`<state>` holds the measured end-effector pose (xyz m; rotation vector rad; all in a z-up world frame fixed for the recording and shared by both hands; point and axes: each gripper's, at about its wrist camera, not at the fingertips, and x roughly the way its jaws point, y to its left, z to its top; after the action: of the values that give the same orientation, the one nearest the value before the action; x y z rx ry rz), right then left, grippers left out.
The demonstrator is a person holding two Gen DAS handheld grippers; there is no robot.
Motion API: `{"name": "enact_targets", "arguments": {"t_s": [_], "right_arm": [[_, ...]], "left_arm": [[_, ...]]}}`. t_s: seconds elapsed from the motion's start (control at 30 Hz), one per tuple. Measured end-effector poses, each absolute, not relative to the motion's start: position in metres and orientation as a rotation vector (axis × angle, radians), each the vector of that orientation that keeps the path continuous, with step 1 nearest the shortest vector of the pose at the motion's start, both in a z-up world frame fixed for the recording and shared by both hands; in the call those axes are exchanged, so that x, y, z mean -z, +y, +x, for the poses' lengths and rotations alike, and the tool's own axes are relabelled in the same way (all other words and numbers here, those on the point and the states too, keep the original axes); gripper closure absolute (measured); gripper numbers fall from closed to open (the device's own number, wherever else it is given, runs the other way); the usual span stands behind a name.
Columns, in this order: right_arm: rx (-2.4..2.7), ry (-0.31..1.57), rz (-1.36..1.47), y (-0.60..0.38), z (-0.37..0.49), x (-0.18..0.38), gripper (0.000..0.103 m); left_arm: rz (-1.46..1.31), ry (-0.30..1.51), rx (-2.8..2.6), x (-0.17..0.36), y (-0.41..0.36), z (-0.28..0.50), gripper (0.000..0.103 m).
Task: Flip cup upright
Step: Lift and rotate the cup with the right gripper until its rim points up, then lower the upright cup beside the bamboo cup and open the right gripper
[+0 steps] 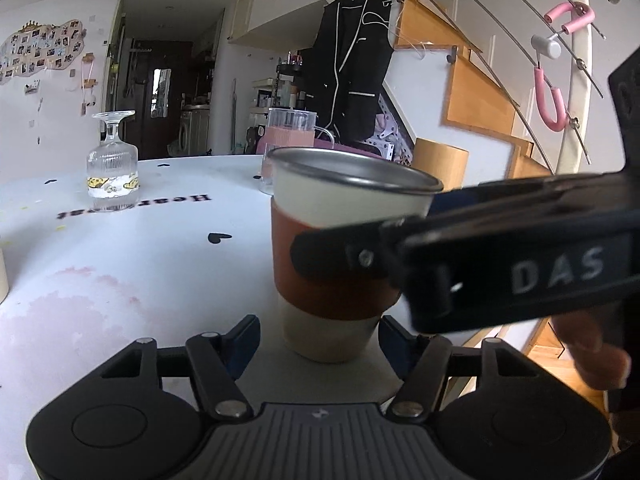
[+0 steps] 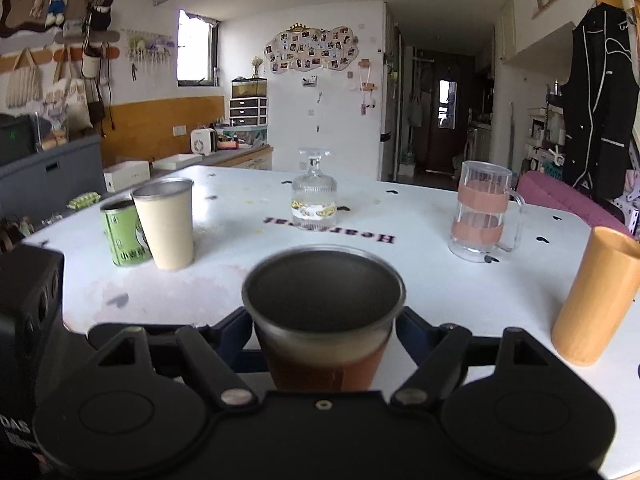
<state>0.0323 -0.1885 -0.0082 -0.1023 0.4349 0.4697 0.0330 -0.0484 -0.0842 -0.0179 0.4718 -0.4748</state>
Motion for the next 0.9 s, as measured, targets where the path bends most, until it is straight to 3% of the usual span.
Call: {"name": "enact_targets", "arguments": {"t_s": [0.1, 0.23, 0.9], "right_arm": [[-0.469, 0.453, -0.093, -0.189, 0.036, 0.017, 0.022], [-0.496, 0.460, -0.115, -0.188, 0.040, 0.028, 0.030], [-0.130, 0.359, -0.041, -0.262, 0.133, 0.046, 0.030]], "left_arm": [[-0.006, 0.468, 0.463, 0.084, -0.046, 0.030, 0.036], [-0.007, 0.464, 0.428, 0.083, -0.040, 0.029, 0.036], [-0.030, 0.463, 0.398, 0.083, -0.030, 0.030, 0.036]]}}
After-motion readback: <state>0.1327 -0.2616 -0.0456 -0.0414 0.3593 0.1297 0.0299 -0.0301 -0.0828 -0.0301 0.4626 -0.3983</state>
